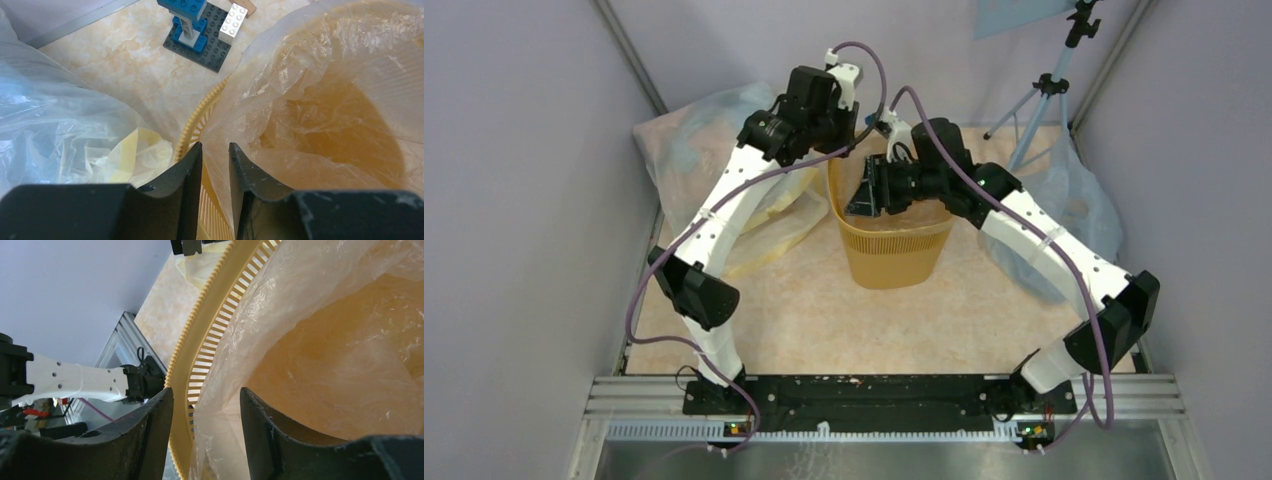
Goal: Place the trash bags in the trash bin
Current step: Place the trash bag in the trash bin.
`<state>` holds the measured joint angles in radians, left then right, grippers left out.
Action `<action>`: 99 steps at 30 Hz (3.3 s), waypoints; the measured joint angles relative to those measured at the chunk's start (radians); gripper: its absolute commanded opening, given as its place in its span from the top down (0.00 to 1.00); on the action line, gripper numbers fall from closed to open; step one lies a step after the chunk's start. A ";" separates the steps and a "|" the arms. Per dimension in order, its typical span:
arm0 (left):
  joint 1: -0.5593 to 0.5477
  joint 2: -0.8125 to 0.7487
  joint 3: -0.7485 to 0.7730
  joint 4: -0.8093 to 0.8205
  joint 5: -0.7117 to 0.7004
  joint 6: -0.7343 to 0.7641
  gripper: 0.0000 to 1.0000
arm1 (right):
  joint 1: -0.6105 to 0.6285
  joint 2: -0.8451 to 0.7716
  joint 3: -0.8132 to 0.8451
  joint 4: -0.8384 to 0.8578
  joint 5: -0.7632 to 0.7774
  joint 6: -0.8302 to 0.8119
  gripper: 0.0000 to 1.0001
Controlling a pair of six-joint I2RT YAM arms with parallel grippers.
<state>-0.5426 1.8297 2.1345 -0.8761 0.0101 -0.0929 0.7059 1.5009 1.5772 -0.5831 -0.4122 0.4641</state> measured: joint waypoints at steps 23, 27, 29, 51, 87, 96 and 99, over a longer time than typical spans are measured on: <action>0.041 0.019 0.013 -0.010 0.052 -0.013 1.00 | 0.007 0.096 0.107 -0.057 0.010 -0.023 1.00; 0.048 0.019 0.023 -0.011 0.058 -0.013 1.00 | 0.007 0.095 0.146 -0.076 0.003 -0.023 1.00; 0.052 0.019 0.027 -0.013 0.063 -0.013 1.00 | 0.007 0.091 0.153 -0.080 -0.002 -0.024 1.00; 0.102 0.021 0.076 -0.037 0.122 -0.030 0.77 | 0.008 0.087 0.153 -0.068 -0.135 -0.021 0.92; 0.244 -0.065 -0.091 0.132 0.580 -0.303 0.48 | 0.008 0.079 0.151 -0.068 -0.144 0.001 0.66; 0.241 -0.063 -0.098 0.155 0.631 -0.314 0.53 | 0.008 0.079 0.151 -0.068 -0.154 0.000 0.66; 0.236 -0.050 -0.101 0.168 0.647 -0.321 0.55 | 0.008 0.079 0.151 -0.068 -0.157 0.000 0.66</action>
<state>-0.3065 1.7802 2.0335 -0.7082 0.6571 -0.4137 0.7136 1.5799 1.7287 -0.6514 -0.5690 0.4644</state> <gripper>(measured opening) 0.466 0.336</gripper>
